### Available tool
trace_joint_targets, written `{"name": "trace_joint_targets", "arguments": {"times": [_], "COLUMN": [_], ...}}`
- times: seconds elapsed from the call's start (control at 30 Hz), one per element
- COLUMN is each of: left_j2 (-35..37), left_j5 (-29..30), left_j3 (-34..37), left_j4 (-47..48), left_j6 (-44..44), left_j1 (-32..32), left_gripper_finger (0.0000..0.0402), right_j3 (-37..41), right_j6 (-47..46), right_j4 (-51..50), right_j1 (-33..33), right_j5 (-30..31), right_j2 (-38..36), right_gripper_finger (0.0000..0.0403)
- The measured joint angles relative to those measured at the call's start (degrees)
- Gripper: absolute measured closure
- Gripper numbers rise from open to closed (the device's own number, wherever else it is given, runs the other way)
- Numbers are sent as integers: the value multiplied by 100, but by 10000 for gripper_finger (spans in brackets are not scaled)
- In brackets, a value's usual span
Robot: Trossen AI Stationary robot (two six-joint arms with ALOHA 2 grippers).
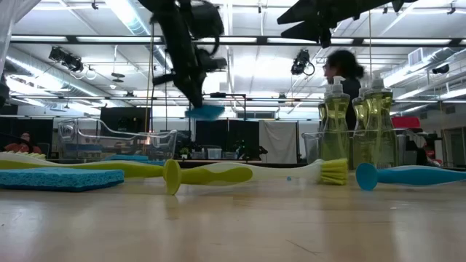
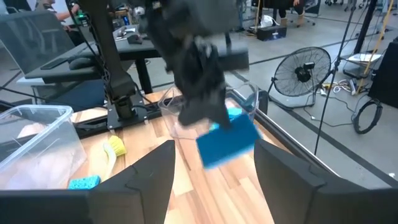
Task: Pick & Place Kitchen Sink Supplies
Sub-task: Put the blue sponge into the left transparent bin
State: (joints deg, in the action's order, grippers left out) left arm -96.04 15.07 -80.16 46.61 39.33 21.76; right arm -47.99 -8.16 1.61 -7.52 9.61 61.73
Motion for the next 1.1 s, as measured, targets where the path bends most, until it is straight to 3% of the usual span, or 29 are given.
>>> {"name": "trace_joint_targets", "arguments": {"times": [0.33,0.6,1.1], "left_j2": [1304,1624,1621], "left_j5": [1032,1582,1555], "left_j3": [-9,-9,1411], "left_j4": [475,1900,2111], "left_j6": [-858,-1440,-1499], "left_j1": [501,1013,1548], "left_gripper_finger": [401,400,400], "right_j3": [0,0,0], "right_j6": [-4,-17,-35], "right_j4": [81,104,142], "right_j1": [-1,1,-1], "right_j5": [0,0,0], "right_j2": [0,0,0], "right_gripper_finger": [183,183,183]}}
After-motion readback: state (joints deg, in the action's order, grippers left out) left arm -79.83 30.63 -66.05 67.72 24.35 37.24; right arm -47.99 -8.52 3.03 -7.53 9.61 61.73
